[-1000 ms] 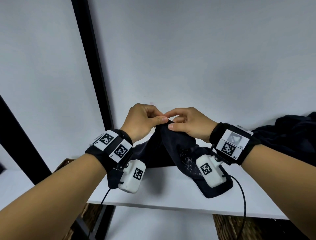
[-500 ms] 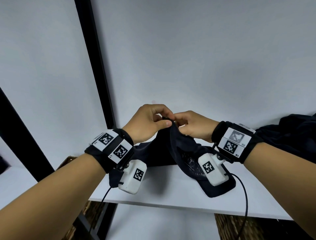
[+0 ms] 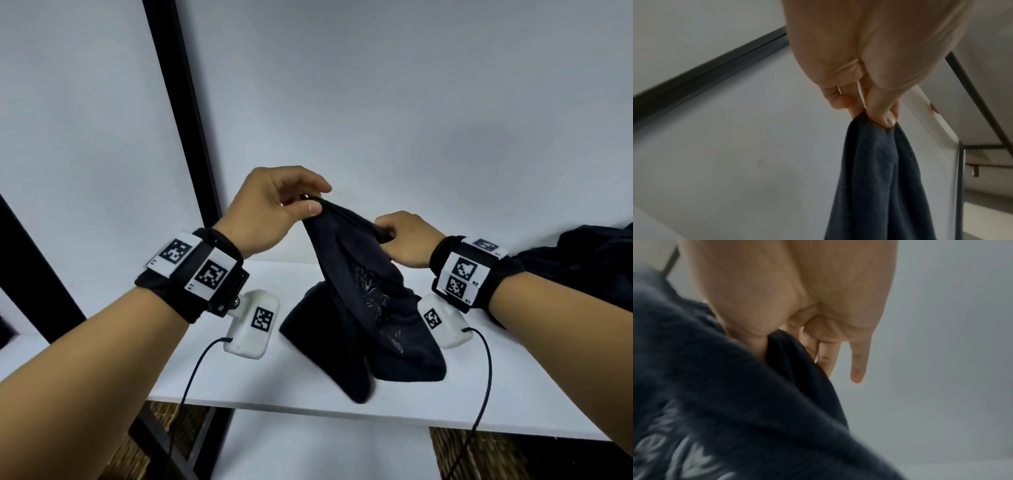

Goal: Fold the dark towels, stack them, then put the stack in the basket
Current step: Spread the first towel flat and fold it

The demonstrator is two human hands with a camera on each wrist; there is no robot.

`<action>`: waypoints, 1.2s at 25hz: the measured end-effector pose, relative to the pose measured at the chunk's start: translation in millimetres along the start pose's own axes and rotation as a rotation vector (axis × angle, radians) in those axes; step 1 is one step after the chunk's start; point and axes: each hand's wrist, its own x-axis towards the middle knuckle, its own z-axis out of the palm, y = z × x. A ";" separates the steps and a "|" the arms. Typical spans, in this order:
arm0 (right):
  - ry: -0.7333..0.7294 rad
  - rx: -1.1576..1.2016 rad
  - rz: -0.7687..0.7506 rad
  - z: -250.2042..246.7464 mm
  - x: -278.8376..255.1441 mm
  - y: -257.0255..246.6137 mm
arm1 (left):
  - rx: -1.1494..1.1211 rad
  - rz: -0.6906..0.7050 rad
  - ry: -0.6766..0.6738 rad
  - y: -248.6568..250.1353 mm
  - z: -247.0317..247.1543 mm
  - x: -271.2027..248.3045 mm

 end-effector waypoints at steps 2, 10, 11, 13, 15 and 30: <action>0.004 -0.034 0.051 -6.3 2.8 17.5 | 0.062 -0.014 0.040 -5.6 -7.8 4.4; -0.117 -0.197 0.405 -15.3 -9.8 77.5 | 0.387 -0.154 0.291 -39.0 -41.9 19.7; -0.165 -0.133 0.470 -21.3 -13.4 80.6 | 0.437 -0.179 0.305 -44.0 -47.2 19.8; -0.257 0.034 0.502 -39.5 -15.9 83.2 | 0.546 -0.224 0.320 -54.6 -55.4 19.0; -0.160 0.396 0.420 -61.5 -16.3 75.1 | 0.551 -0.269 0.366 -65.0 -61.9 18.8; 0.556 1.170 0.121 -111.3 -4.2 42.1 | 0.147 -0.226 0.573 -51.1 -78.1 59.8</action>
